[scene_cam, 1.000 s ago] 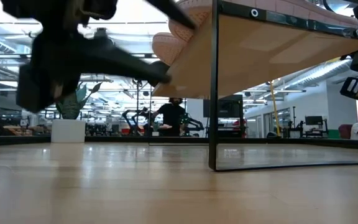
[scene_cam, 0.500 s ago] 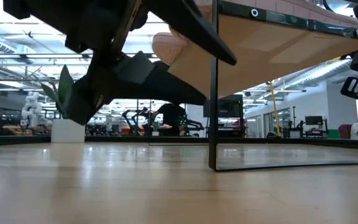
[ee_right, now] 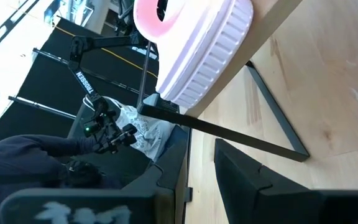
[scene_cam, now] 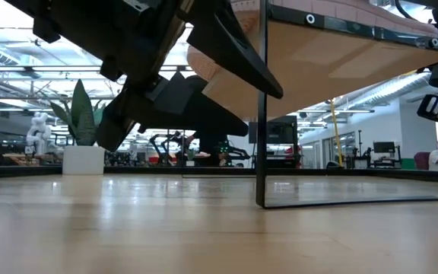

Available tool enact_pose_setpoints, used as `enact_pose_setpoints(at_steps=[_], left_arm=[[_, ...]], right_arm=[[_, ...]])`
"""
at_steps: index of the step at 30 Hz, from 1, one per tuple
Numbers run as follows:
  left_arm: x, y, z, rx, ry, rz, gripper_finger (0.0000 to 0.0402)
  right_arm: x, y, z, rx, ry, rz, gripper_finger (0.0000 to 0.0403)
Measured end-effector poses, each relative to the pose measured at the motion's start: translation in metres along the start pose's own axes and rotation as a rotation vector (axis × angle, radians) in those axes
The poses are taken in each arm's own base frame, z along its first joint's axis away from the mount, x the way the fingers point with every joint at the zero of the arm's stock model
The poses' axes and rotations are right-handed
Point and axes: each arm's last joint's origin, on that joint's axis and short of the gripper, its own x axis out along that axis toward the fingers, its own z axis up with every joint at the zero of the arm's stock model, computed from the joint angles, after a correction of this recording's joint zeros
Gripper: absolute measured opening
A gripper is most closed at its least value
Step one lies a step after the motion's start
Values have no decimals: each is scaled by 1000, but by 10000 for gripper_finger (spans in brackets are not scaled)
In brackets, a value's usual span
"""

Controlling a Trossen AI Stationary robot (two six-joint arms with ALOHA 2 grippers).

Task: Pick and place slides into the shelf
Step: Adjust the shelf

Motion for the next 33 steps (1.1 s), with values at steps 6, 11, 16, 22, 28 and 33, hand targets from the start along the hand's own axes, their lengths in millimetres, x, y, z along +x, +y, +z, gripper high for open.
enact_pose_setpoints(at_steps=[6,11,16,22,28,33], left_arm=[[3,0,3,0,-14,-6,186],[3,-2,5,1,-27,-20,186],[3,-2,5,0,-28,-22,186],[8,-1,10,8,-36,-16,186],[13,2,16,24,-44,-3,186],[17,5,18,21,-42,2,165]], right_arm=[[0,0,0,-1,0,0,73],[0,0,0,-1,0,0,73],[0,0,0,-1,-3,-2,73],[0,0,0,-1,-13,-10,73],[0,0,1,-1,-23,-17,73],[0,0,1,-1,-23,-17,73]])
